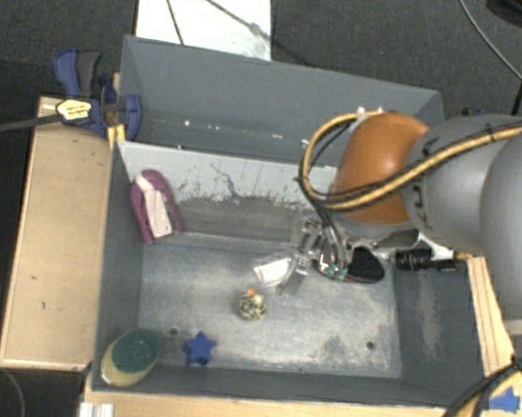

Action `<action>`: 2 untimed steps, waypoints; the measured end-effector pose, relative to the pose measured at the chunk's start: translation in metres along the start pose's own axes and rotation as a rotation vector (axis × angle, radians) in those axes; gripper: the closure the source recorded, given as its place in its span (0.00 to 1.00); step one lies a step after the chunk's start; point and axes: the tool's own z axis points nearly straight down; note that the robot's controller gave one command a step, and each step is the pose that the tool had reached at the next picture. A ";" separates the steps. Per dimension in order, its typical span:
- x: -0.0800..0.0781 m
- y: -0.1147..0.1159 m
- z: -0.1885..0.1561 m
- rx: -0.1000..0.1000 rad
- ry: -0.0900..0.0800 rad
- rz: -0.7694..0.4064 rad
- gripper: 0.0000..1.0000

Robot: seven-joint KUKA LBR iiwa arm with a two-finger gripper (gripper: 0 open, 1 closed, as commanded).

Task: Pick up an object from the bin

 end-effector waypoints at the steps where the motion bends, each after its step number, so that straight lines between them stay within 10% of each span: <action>1: 0.007 0.005 0.001 0.002 0.007 0.070 0.00; 2: 0.006 0.004 0.032 0.005 0.009 0.423 0.00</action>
Offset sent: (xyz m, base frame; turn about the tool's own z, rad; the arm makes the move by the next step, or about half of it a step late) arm -0.0057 0.0069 -0.0014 0.0730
